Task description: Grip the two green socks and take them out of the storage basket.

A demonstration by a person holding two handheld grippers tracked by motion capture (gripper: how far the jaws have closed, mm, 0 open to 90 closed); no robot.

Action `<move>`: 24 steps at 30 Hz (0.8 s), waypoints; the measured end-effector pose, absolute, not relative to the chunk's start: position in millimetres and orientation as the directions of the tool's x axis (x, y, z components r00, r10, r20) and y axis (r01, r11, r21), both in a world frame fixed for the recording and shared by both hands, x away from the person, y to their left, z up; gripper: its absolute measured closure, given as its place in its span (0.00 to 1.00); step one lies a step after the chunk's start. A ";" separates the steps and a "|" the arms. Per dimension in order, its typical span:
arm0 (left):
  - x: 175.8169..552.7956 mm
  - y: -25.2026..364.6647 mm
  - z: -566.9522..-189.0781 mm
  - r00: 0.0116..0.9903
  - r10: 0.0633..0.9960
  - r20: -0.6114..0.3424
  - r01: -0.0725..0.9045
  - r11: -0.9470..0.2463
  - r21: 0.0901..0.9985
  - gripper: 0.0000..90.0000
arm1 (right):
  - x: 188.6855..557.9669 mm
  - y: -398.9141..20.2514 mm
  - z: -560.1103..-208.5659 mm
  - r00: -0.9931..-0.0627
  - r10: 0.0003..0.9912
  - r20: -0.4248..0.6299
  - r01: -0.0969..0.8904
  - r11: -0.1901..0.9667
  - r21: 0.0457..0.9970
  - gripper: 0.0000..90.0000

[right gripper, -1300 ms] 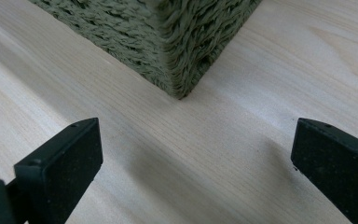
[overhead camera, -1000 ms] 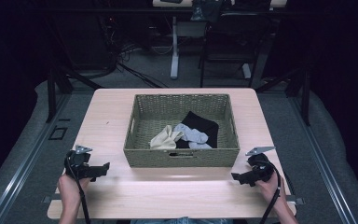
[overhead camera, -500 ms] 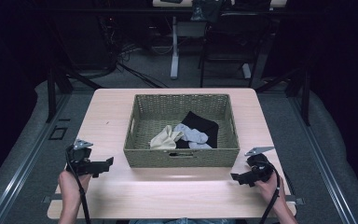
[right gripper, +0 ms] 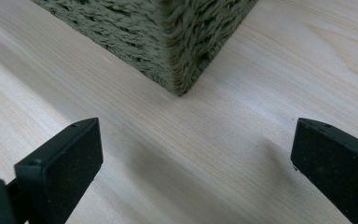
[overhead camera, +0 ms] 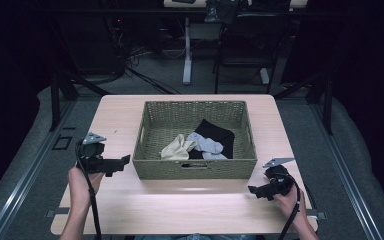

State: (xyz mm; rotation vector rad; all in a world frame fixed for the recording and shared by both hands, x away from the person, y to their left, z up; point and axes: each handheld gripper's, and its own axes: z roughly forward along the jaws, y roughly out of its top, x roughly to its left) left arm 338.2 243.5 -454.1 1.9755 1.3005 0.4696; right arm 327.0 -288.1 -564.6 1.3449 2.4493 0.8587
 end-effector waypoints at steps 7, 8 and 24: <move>351.9 230.3 -444.3 0.465 0.883 -0.070 0.642 -0.282 0.713 0.00 | 327.9 -286.6 -564.6 -0.563 0.823 0.083 0.697 0.418 0.583 0.02; 353.3 228.7 -443.4 0.467 0.881 -0.068 0.640 -0.284 0.714 0.00 | 328.2 -286.3 -564.4 -0.565 0.821 0.085 0.695 0.418 0.585 0.02; 409.5 175.0 -418.7 0.577 0.816 -0.043 0.623 -0.405 0.669 0.00 | 326.6 -287.7 -565.1 -0.563 0.821 0.088 0.697 0.415 0.584 0.02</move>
